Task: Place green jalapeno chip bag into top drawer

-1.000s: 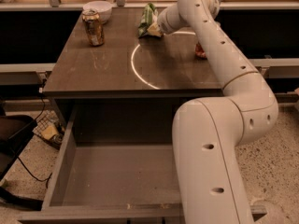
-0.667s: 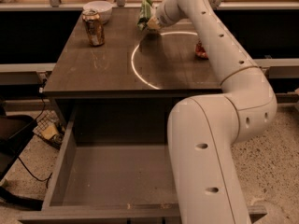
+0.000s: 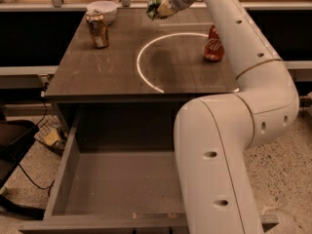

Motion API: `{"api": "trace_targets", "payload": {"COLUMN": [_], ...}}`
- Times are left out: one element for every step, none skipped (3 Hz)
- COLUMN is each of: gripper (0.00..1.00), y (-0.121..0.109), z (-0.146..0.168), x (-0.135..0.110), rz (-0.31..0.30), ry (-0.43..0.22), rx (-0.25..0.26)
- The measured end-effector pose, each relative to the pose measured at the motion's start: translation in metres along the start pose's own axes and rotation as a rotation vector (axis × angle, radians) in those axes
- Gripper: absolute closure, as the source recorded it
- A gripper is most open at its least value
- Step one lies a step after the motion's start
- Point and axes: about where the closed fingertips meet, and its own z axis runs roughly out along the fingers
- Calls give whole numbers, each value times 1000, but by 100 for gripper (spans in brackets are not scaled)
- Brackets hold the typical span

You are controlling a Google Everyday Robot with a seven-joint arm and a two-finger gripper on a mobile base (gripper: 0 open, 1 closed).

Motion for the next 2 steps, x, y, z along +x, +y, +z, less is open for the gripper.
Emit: {"api": "trace_targets", "payload": {"gripper": [100, 100], "y": [-10, -19], "z": [-33, -64], "x": [-3, -4], "rz": [1, 1], "ry": [-17, -18], "rx": [0, 21]}}
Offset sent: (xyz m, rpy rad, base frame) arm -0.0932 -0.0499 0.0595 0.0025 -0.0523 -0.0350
